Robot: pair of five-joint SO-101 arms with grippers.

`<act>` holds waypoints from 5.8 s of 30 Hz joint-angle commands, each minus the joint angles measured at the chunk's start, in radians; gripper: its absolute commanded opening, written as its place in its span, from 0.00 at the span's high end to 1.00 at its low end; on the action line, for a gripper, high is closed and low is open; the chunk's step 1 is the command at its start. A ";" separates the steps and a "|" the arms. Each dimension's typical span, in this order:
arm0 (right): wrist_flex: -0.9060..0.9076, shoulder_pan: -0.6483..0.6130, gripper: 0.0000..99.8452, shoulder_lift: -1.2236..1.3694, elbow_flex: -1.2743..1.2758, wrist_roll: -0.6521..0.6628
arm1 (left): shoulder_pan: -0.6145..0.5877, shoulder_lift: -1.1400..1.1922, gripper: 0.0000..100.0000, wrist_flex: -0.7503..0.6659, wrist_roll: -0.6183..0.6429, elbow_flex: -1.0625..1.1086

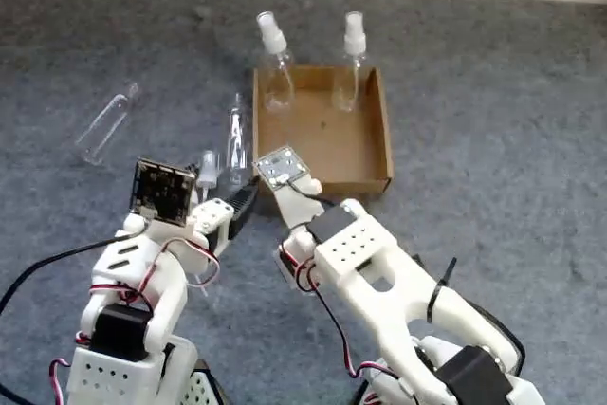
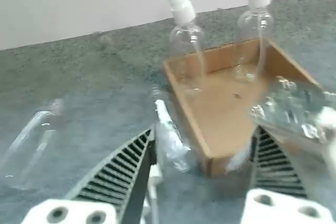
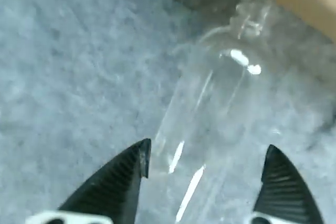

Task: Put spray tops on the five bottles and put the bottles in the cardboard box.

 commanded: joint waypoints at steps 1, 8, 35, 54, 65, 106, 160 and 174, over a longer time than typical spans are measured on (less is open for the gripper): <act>-0.062 -0.005 0.77 -0.031 0.070 -0.005 | -0.128 0.041 0.76 0.003 0.000 -0.148; -0.045 -0.001 0.97 -0.044 0.108 0.002 | -0.219 0.398 0.76 0.112 0.000 -0.389; 0.447 0.986 1.00 -0.038 -0.404 0.732 | -0.228 1.687 0.86 0.316 -0.084 -1.152; 0.084 1.222 1.00 -0.027 -0.197 0.806 | -0.166 1.985 0.86 0.316 -0.084 -1.265; 0.031 1.277 1.00 0.271 -0.291 0.799 | -0.166 1.951 0.99 0.348 -0.080 -1.290; 0.288 1.110 0.76 0.394 -0.751 0.669 | -0.028 0.970 0.99 0.311 -0.028 -0.582; -0.228 -0.124 1.00 -0.403 0.016 0.298 | -0.381 0.036 0.99 0.196 0.434 -0.475; -0.532 -0.255 1.00 -0.549 0.364 0.293 | -0.203 -0.073 0.99 -0.006 0.485 -0.259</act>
